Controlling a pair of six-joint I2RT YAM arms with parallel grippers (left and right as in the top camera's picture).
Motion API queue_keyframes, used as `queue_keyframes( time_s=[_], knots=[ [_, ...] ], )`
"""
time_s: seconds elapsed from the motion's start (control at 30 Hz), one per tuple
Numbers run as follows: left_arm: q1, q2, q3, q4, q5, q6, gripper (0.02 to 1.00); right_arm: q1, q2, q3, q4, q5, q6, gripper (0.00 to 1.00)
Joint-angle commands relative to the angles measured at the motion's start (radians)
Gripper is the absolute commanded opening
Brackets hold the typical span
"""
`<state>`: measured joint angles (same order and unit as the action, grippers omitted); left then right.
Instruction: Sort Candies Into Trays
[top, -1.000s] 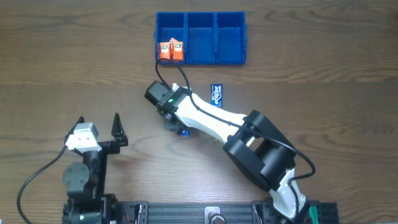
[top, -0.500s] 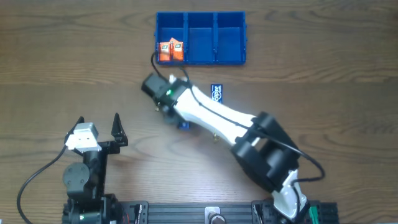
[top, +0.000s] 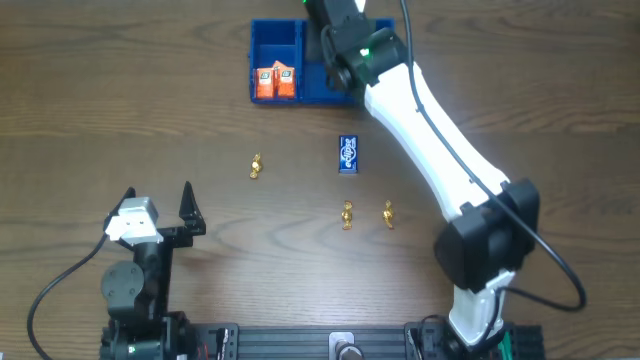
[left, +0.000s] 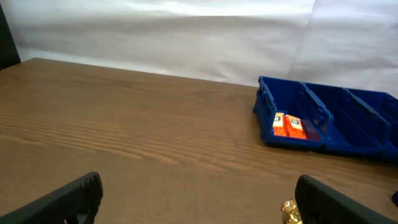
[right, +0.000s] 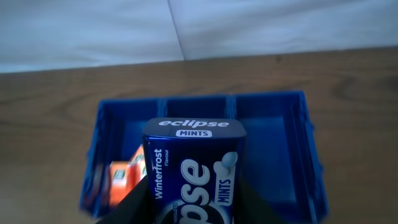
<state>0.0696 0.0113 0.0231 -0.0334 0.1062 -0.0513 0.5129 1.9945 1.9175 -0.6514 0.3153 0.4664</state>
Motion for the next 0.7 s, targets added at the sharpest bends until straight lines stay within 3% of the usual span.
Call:
queue_keyframes(
  time_s=[0.03,0.43,0.53,0.7],
  knots=[
    [0.004,-0.005,-0.018,-0.034,0.018,0.007,0.998,-0.016,0.135,-0.004,0.085,-0.002,-0.053,0.286],
    [0.004,-0.005,-0.018,-0.034,0.018,0.007,0.998,-0.017,0.259,-0.004,0.16,-0.002,-0.051,0.332],
    [0.004,-0.005,-0.018,-0.034,0.018,0.007,0.998,-0.016,0.259,-0.004,0.161,-0.002,-0.051,0.489],
    [0.004,-0.005,-0.018,-0.034,0.018,0.007,0.998,0.004,0.246,-0.004,0.15,-0.001,-0.053,0.884]
  ],
)
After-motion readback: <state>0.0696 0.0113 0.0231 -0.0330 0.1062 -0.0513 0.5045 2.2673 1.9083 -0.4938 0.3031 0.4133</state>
